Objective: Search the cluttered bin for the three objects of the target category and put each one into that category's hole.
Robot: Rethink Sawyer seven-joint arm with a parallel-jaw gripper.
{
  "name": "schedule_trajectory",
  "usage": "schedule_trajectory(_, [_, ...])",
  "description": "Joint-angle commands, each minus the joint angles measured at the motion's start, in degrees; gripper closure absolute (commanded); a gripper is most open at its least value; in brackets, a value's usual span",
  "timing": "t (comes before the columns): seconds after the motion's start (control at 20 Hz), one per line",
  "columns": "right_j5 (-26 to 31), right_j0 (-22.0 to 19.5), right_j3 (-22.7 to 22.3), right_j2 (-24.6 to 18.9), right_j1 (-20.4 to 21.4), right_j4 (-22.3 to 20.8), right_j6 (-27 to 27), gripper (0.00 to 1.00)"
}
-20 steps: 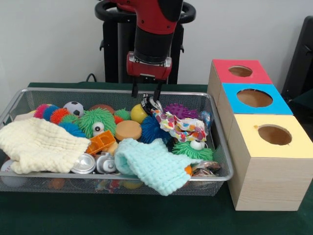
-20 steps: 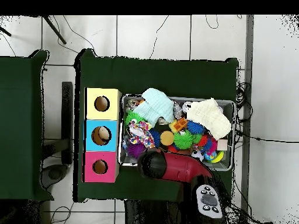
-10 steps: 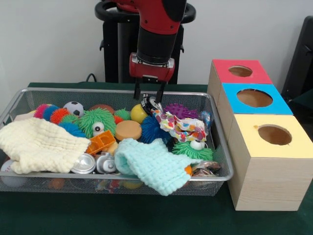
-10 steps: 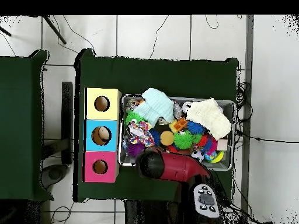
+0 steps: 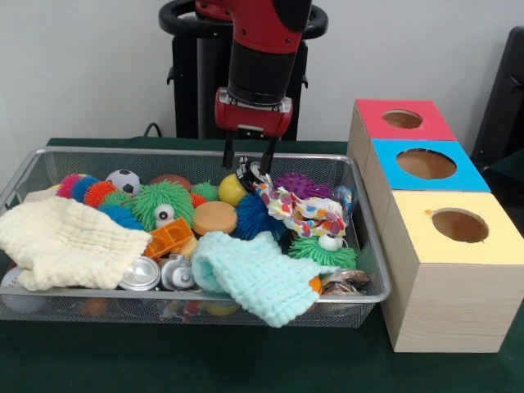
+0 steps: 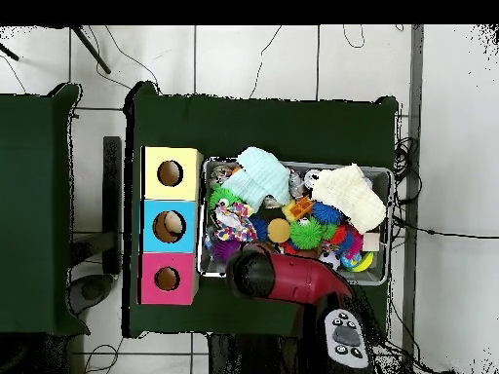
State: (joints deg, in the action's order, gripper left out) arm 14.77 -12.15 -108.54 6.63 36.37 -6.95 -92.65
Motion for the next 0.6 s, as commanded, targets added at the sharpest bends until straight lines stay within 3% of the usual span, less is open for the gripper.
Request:
schedule_trajectory(0.05, [0.3, -0.5, 2.1, -3.6, 3.0, 3.2, -10.1, 0.00])
schedule_trajectory(0.6, [2.8, -0.8, 5.3, -4.8, 3.0, 3.2, -7.3, 0.00])
